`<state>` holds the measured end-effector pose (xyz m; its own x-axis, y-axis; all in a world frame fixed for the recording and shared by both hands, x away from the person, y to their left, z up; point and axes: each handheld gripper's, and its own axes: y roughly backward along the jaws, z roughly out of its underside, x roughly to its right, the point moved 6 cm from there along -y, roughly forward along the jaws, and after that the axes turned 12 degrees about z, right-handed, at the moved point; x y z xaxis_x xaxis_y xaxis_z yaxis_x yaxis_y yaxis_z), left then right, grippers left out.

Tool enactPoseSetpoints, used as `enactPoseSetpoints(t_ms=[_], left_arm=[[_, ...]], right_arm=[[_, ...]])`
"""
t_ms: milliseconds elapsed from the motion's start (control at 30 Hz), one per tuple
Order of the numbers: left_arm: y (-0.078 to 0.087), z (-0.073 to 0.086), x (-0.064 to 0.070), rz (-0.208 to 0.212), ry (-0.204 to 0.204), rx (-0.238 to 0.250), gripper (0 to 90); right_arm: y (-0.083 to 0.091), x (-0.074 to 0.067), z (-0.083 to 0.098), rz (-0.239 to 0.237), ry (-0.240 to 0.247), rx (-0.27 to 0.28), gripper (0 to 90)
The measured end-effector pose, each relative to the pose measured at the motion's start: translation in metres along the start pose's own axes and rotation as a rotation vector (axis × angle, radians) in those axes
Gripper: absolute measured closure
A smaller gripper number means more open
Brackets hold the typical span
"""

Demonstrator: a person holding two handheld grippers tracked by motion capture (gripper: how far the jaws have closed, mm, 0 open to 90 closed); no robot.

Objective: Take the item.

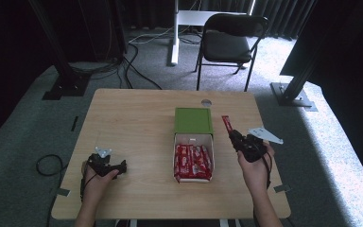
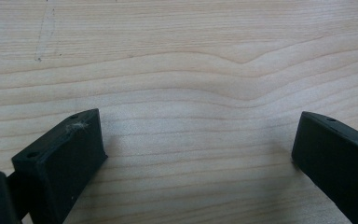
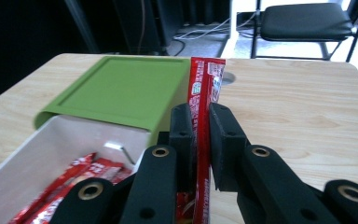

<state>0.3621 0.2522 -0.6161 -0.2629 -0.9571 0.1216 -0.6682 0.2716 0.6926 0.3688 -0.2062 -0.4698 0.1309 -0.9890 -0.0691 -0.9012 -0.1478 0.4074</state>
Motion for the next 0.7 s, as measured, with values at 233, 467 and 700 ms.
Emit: enactPoseSetpoints(t_ms=[233, 467, 700], left_arm=[[0.0, 0.0, 0.0, 0.0, 0.0, 0.0, 3.2], [0.0, 0.0, 0.0, 0.0, 0.0, 0.0, 3.2], [0.0, 0.0, 0.0, 0.0, 0.0, 0.0, 3.1]], right_arm=[[-0.003, 0.021, 0.009, 0.044, -0.013, -0.008, 80.5], [-0.006, 0.044, 0.021, 0.093, -0.032, -0.021, 80.5], [-0.007, 0.064, 0.03, 0.135, -0.053, -0.028, 80.5]])
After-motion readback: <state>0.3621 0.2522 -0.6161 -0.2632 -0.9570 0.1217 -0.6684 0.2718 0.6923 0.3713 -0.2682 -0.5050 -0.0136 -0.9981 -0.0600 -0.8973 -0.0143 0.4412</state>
